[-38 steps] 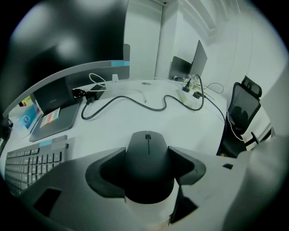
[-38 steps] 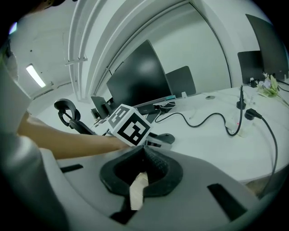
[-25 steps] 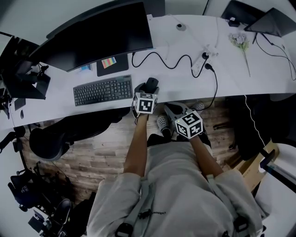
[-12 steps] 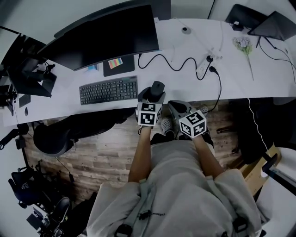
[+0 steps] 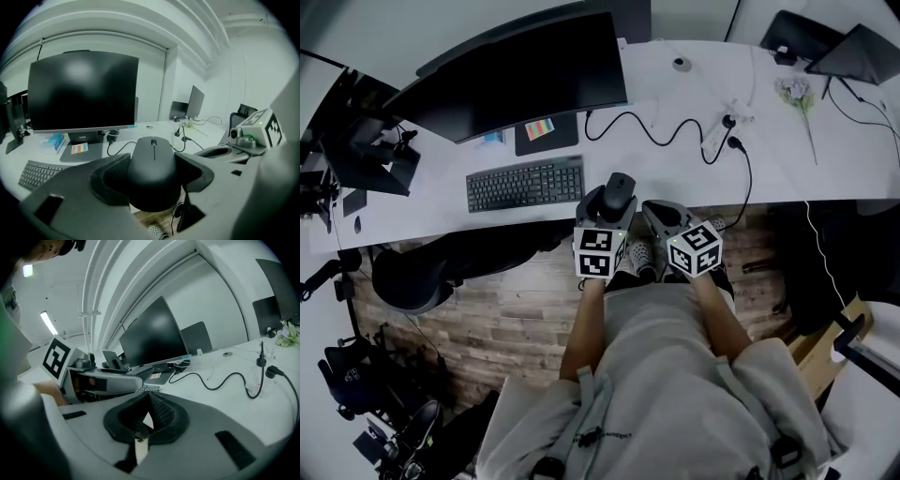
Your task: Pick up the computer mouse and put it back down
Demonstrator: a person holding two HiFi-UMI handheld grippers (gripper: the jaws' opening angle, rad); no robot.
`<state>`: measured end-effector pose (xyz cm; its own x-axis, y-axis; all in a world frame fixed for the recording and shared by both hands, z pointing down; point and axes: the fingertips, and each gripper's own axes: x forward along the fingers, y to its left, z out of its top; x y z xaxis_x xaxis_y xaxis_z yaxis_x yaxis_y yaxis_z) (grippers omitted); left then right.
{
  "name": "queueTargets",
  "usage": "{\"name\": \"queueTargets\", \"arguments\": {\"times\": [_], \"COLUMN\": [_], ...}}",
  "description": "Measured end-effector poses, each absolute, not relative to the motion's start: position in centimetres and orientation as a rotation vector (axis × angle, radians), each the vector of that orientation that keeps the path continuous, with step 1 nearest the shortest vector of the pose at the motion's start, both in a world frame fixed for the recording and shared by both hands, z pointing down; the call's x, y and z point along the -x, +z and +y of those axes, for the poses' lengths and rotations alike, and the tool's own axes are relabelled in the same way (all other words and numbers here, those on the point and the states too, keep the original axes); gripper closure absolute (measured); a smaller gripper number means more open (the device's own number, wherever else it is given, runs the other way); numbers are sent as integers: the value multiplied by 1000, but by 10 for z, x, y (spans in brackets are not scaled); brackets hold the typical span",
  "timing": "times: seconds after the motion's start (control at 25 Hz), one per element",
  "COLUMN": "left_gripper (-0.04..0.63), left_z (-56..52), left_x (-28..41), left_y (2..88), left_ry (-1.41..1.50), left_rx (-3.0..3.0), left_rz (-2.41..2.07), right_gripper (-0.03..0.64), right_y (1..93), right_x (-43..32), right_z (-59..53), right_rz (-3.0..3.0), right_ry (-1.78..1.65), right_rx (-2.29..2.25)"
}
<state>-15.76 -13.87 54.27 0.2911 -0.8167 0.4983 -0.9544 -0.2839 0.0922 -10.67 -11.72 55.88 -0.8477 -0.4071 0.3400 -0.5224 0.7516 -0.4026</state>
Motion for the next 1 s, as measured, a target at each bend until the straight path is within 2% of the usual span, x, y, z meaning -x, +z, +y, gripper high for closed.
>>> {"name": "queueTargets", "arguments": {"times": [1.0], "left_gripper": [293], "left_z": [-127], "left_x": [176], "left_y": [541], "left_ry": [416], "left_rx": [-2184], "left_rz": [-1708], "right_gripper": [609], "right_y": [538], "right_x": [114], "right_z": [-123], "right_rz": [-2774], "right_ry": [777], "right_rx": [-810]}}
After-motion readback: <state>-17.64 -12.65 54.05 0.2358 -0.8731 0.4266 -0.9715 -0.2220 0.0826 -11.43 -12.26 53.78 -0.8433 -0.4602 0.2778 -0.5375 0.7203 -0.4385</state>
